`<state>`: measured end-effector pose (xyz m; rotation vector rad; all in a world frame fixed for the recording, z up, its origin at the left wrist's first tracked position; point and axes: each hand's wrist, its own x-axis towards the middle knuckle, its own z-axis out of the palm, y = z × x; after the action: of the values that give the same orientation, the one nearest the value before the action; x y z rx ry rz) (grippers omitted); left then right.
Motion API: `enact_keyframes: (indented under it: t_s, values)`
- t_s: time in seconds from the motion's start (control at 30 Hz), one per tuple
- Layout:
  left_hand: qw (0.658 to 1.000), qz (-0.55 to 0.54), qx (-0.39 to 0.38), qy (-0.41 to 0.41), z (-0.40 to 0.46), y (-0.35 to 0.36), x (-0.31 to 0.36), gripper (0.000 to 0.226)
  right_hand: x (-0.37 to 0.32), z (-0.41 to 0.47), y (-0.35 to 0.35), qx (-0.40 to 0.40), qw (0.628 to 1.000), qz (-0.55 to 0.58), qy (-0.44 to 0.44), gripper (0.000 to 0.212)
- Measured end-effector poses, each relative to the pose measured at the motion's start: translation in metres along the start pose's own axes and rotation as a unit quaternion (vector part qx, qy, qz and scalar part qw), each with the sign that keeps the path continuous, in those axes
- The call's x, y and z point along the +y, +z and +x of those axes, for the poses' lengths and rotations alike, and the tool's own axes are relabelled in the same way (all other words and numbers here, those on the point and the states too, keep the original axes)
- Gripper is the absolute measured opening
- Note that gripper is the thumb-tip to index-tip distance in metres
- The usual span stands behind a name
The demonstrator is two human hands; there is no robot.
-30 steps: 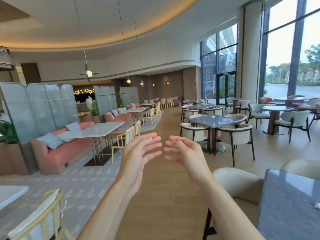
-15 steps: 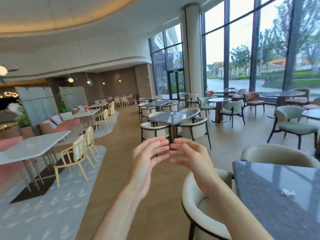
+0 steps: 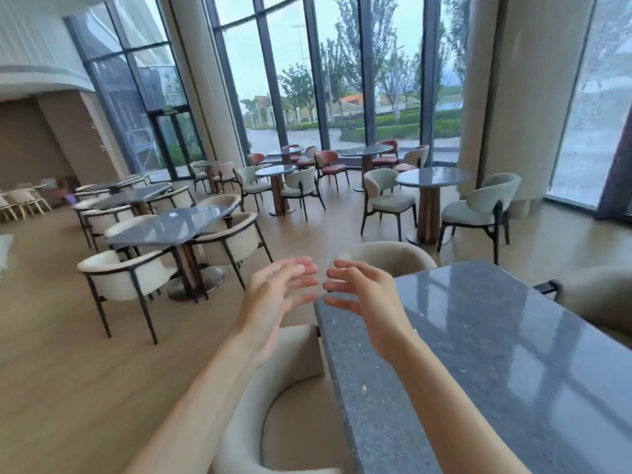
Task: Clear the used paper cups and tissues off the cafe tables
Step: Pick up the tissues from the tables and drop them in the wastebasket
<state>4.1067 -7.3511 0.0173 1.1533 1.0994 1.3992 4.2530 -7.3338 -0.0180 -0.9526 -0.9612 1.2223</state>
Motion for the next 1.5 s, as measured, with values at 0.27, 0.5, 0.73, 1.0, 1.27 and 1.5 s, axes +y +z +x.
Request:
enact_keyframes:
  t_s: [0.27, 0.5, 0.73, 1.0, 1.27, 1.5]
  values:
    - [0.989, -0.005, -0.106, -0.099, 0.123, 0.074, -0.092, 0.017, 0.043, 0.097, -0.096, 0.156, 0.986, -0.041, 0.043, 0.017]
    - [0.971, 0.023, -0.162, -0.175, 0.222, 0.098, -0.197, 0.017, 0.126, 0.17, -0.159, 0.256, 0.953, -0.1, 0.124, 0.018]
    - [0.929, 0.14, -0.21, -0.271, 0.317, 0.109, -0.369, 0.028, 0.265, 0.243, -0.207, 0.276, 0.9, -0.233, 0.245, 0.031]
    - [0.892, 0.212, -0.295, -0.269, 0.36, 0.126, -0.479, 0.026, 0.348, 0.296, -0.229, 0.194, 0.853, -0.405, 0.265, 0.058]
    - [0.868, 0.18, -0.331, -0.324, 0.356, 0.141, -0.526, 0.035, 0.391, 0.319, -0.239, 0.154, 0.82, -0.455, 0.311, 0.055]
    - [0.864, 0.14, -0.331, -0.352, 0.341, 0.141, -0.509, 0.033, 0.381, 0.297, -0.227, 0.229, 0.844, -0.399, 0.274, 0.023]
